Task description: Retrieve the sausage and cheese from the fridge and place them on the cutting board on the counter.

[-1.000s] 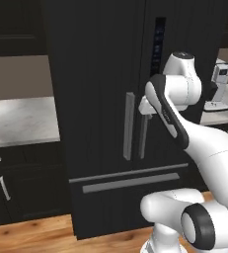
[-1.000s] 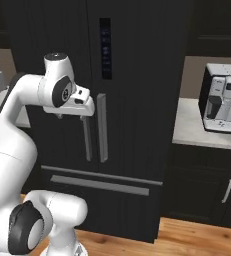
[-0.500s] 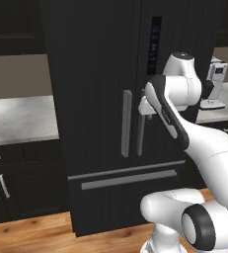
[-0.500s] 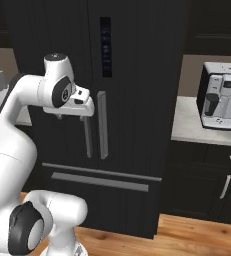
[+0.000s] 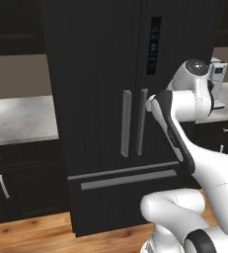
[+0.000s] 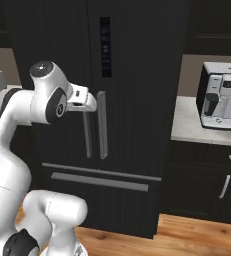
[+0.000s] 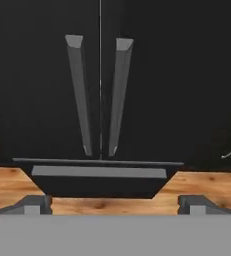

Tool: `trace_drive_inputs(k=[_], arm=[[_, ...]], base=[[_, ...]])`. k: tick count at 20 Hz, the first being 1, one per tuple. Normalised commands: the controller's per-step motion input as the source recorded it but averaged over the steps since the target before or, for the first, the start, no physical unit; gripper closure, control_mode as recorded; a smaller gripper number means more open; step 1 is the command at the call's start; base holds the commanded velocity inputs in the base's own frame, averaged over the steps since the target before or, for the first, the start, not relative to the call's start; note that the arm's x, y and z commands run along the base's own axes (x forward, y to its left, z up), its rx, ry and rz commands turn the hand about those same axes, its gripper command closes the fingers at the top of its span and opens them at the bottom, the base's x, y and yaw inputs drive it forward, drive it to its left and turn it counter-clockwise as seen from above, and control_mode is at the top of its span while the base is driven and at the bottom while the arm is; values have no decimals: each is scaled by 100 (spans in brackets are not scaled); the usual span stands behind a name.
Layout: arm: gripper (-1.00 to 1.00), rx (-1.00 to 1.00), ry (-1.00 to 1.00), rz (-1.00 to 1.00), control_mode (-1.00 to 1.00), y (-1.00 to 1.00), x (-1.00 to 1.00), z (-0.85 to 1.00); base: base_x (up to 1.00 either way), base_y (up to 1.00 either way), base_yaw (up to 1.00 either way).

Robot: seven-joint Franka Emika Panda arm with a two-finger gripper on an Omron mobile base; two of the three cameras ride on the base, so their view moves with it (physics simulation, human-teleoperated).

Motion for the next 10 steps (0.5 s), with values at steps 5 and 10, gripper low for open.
trace_drive_inputs(k=[5, 10], arm=[[-100, 24, -4, -2, -100, -27, 36, -49], [-100, 29, 16, -2, -100, -5, 24, -29]], base=[[0, 0, 0], [0, 0, 0]])
